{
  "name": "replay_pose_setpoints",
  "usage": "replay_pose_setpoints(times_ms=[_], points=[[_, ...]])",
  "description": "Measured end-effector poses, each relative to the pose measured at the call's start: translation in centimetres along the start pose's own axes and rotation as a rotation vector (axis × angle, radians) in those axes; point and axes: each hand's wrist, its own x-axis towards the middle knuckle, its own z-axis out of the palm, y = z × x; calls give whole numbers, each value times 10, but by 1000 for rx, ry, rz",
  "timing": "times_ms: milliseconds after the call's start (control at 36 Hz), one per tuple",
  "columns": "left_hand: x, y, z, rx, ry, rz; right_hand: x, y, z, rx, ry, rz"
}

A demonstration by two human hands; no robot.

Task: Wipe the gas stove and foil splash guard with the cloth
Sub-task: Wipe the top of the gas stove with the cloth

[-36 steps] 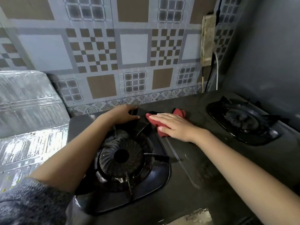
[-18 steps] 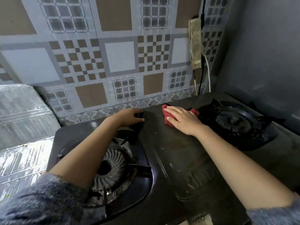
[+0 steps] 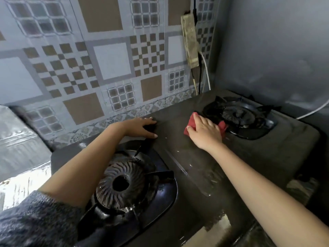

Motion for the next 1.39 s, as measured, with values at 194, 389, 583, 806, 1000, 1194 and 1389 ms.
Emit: replay_pose_setpoints(times_ms=[194, 389, 583, 806, 1000, 1194, 1389], points=[[-9, -9, 1, 43, -3, 3, 18, -42, 8, -23, -77, -75], [-12, -14, 2, 20, 20, 9, 11, -59, 13, -60, -157, -297], [-18, -18, 7, -24, 98, 20, 2, -62, 10, -21, -219, -492], [-11, -14, 4, 13, 56, -14, -19, -33, -1, 45, -258, -646], [-2, 8, 4, 5, 30, 35, -25, 9, -17, 35, -231, -527], [15, 41, 5, 29, -14, 116, -25, 44, -27, -6, -148, -198], [16, 71, 25, 67, 41, 219, -58, 55, -22, -36, -58, 4]])
